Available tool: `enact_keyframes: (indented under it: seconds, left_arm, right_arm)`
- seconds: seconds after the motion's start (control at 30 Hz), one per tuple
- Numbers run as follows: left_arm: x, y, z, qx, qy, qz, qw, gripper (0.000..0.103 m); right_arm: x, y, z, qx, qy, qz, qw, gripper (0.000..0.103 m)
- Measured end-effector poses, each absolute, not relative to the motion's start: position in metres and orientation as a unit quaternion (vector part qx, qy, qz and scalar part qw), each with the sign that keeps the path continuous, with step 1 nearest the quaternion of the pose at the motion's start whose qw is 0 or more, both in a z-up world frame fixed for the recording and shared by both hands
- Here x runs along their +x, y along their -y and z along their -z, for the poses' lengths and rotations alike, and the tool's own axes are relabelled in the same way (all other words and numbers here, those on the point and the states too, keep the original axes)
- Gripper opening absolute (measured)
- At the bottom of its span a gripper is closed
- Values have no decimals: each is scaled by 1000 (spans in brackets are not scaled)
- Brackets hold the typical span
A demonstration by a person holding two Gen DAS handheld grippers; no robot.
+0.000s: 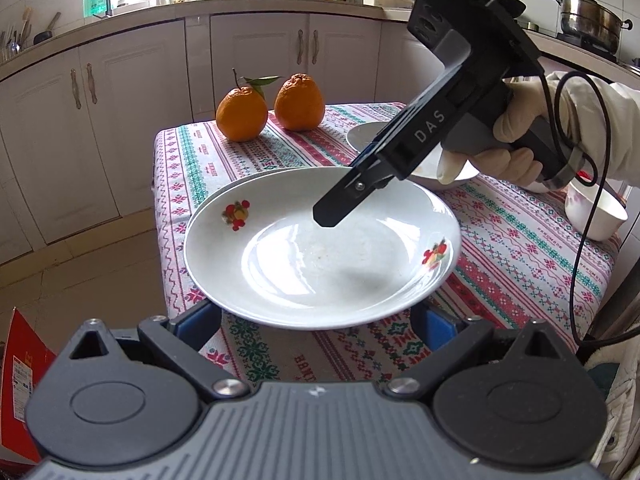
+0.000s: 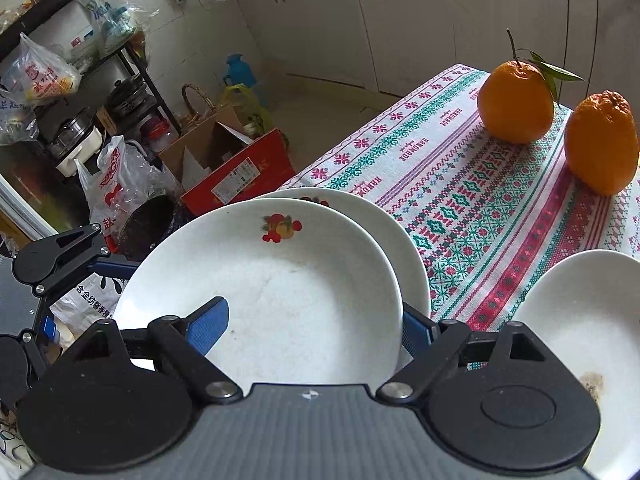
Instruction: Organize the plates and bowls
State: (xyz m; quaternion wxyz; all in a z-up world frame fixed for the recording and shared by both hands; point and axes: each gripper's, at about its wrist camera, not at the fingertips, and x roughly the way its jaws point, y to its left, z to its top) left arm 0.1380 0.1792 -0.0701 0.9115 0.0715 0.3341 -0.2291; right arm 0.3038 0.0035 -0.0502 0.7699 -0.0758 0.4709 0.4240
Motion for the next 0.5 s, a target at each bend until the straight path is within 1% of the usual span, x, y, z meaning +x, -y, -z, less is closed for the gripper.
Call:
enact_keyframes:
  seconds: [0.5]
  left_arm:
    - [144,-180,76,75,-338,230,910,100]
  right_arm:
    - [293,10,38,-70,-468,-410,780,92]
